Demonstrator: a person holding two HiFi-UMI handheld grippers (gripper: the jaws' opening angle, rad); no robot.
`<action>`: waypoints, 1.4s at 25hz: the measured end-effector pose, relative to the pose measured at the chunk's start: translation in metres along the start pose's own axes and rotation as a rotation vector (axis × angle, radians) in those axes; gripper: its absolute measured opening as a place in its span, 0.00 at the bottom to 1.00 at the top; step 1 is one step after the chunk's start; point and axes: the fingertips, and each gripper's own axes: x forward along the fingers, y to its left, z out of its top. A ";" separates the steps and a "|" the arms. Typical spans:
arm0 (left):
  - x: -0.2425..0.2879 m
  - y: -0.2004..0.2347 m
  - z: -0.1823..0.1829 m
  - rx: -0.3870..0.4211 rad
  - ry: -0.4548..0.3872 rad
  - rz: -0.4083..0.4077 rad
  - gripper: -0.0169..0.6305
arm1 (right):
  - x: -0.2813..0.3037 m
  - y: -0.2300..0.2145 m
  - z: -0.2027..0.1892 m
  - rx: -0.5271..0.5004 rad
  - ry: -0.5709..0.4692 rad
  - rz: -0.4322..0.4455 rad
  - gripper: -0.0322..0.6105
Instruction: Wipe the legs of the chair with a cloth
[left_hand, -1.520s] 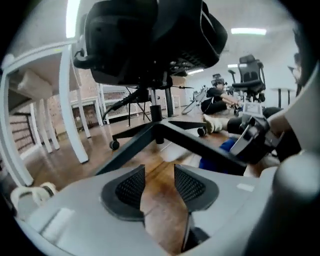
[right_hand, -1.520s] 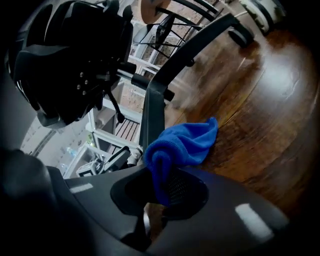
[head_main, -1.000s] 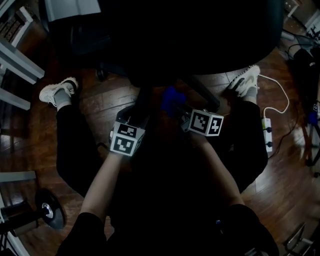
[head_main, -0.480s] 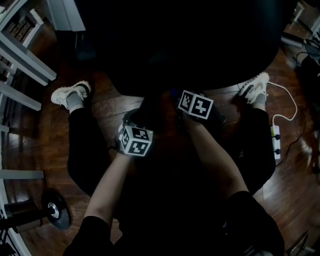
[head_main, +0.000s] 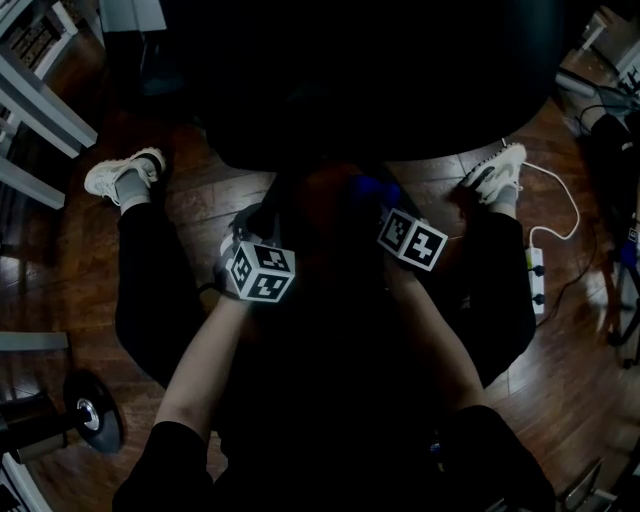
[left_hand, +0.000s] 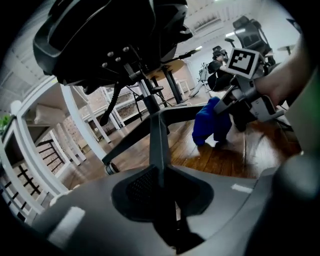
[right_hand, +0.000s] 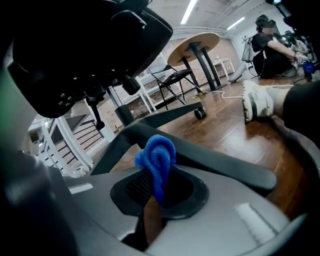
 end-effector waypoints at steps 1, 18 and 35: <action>0.000 0.001 0.000 0.000 0.004 0.020 0.14 | -0.005 -0.006 -0.002 0.008 -0.001 -0.006 0.14; 0.004 0.004 -0.001 -0.005 0.027 0.060 0.15 | -0.068 -0.071 -0.036 0.034 0.077 -0.052 0.14; 0.030 0.039 -0.005 0.037 0.066 0.075 0.15 | 0.009 0.076 0.077 -0.493 -0.013 0.249 0.14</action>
